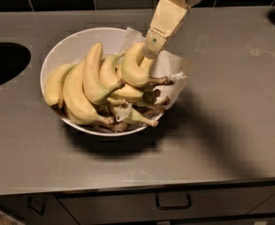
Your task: Pick banana from white bowl
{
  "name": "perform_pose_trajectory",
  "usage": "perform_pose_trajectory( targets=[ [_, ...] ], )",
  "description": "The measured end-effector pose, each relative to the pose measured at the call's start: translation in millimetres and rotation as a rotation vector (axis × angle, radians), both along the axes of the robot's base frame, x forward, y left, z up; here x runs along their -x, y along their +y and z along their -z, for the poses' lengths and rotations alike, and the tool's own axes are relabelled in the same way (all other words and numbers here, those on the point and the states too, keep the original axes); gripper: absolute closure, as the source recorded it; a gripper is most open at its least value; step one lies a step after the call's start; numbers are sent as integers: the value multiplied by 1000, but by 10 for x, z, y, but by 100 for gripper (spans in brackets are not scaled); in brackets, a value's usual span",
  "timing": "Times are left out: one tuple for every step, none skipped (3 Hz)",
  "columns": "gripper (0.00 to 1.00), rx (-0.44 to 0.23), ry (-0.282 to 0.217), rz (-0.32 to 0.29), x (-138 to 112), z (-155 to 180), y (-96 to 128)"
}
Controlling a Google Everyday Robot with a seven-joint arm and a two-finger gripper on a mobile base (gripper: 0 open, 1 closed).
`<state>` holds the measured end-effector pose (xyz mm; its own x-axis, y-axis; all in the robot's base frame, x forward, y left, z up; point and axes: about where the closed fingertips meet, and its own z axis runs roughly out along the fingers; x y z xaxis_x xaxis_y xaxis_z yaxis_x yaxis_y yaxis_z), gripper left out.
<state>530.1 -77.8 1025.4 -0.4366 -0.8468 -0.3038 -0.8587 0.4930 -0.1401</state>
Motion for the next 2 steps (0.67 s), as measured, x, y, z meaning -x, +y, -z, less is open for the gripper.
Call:
perform_pose_trajectory(
  targets=[
    [0, -26, -47, 21, -212, -49, 414],
    [0, -30, -58, 21, -240, -56, 463]
  ],
)
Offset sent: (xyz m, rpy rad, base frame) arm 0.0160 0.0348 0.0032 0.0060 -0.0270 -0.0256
